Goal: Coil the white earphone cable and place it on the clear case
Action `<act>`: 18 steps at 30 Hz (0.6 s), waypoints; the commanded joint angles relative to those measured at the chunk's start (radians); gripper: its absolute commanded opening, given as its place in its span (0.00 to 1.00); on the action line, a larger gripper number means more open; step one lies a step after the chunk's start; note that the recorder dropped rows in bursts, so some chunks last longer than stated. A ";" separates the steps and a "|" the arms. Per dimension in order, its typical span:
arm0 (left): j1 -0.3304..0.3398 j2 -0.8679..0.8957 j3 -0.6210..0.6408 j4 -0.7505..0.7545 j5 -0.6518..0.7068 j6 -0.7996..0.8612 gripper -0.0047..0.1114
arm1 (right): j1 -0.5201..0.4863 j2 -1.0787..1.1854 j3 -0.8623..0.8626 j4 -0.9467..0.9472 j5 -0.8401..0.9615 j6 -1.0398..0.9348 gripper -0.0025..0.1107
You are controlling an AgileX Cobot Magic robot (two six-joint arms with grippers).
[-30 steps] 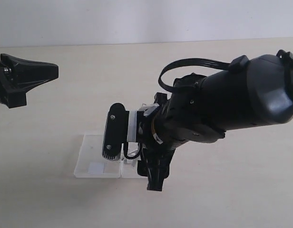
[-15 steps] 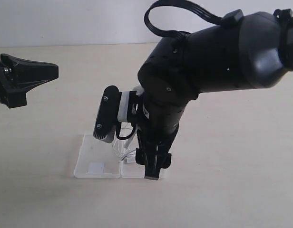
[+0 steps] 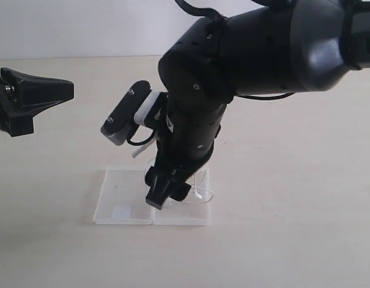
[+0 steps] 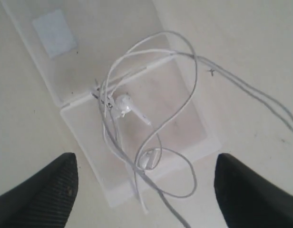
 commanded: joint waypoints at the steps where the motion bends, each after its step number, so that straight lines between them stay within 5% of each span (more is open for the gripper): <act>1: 0.001 -0.007 0.003 -0.010 0.004 -0.002 0.04 | 0.001 -0.001 -0.037 0.033 -0.005 0.026 0.69; 18: 0.001 -0.007 0.003 -0.010 0.004 -0.002 0.04 | 0.001 0.007 -0.041 0.008 0.123 0.062 0.68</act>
